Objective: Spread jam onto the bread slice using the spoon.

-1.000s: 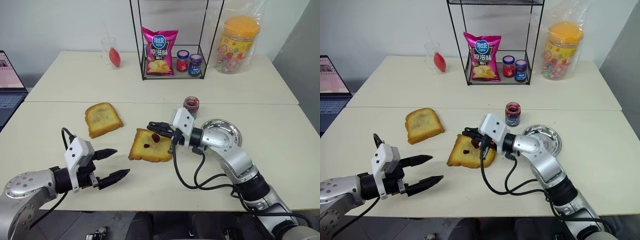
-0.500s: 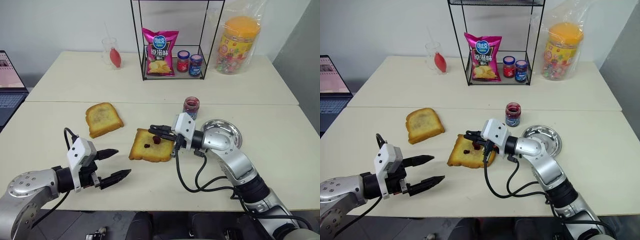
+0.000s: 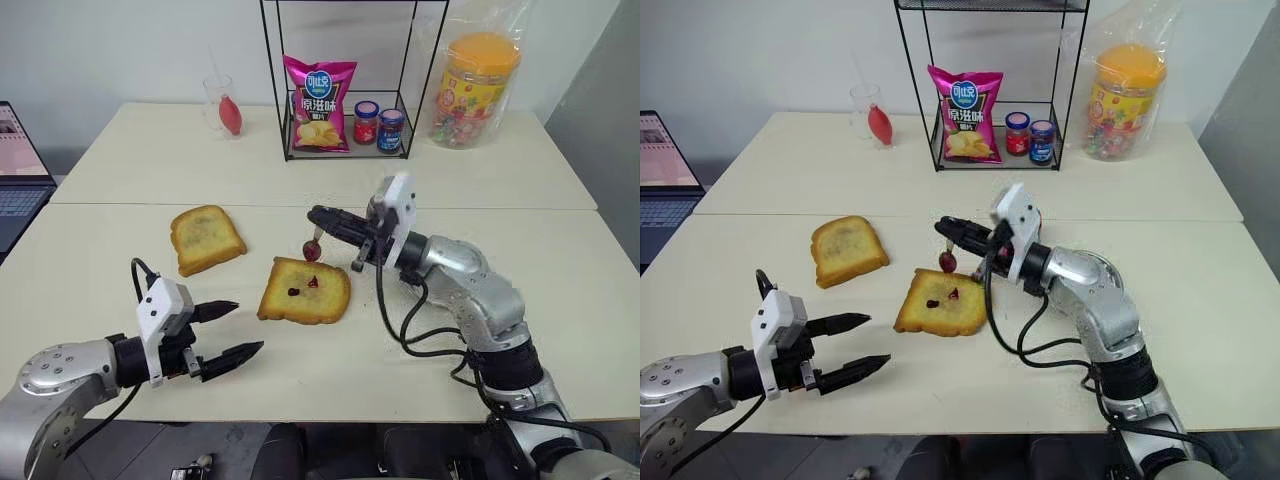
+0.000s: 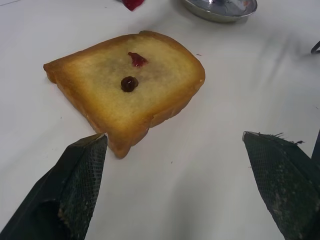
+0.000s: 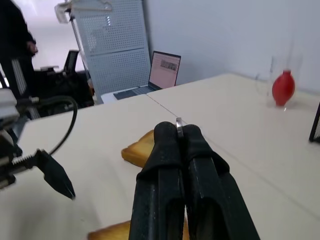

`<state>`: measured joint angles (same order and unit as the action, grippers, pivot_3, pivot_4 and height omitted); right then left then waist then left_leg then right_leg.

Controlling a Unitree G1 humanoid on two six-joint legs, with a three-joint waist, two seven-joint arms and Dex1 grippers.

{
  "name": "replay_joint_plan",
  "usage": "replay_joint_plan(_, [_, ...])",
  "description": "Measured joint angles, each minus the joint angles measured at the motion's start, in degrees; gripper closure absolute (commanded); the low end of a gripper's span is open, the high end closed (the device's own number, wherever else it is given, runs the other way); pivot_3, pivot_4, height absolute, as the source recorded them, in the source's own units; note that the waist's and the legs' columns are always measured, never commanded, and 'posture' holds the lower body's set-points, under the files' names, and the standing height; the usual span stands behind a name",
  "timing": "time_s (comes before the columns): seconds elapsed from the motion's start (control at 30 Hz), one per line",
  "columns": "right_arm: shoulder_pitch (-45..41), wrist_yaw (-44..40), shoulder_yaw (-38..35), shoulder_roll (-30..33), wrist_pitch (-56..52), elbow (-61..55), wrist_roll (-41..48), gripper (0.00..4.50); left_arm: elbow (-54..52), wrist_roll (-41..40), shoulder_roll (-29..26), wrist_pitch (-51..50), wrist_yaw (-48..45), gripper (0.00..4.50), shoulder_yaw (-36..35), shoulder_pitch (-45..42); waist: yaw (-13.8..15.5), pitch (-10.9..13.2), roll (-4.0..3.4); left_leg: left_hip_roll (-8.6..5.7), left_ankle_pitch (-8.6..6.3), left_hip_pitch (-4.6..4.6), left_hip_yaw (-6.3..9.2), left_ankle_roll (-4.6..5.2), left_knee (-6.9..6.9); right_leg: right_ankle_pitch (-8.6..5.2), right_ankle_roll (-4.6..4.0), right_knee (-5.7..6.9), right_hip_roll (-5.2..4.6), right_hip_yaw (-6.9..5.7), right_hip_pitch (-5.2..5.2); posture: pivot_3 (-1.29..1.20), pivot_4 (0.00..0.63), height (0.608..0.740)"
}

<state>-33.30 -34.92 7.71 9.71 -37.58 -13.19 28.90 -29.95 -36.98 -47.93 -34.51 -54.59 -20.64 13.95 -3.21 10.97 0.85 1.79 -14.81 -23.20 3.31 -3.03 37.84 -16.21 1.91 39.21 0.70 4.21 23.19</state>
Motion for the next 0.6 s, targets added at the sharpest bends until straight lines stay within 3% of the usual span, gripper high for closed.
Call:
replay_joint_plan(0.23, [-0.01,9.21,-8.41,-7.39,-16.28,4.8,11.57,4.48,1.53,-0.62,-0.02,0.22,-2.41,0.0,-1.69,2.71,-0.09,0.0,0.0,0.01,0.0,0.04,-0.04,0.0,-0.03,-0.02,-0.03,0.0,0.01,0.01,0.02,0.0,0.15,0.74])
replay_joint_plan(0.6, [-0.04,15.12,-12.23,-13.23,-16.95,14.8,12.65,4.48,2.51,-0.19,-0.02,1.32,-2.54,0.0,-2.11,3.39,-0.16,0.0,-0.01,0.0,0.0,0.04,-0.08,0.0,-0.04,-0.02,-0.03,-0.01,0.02,0.02,0.02,0.0,0.15,0.74])
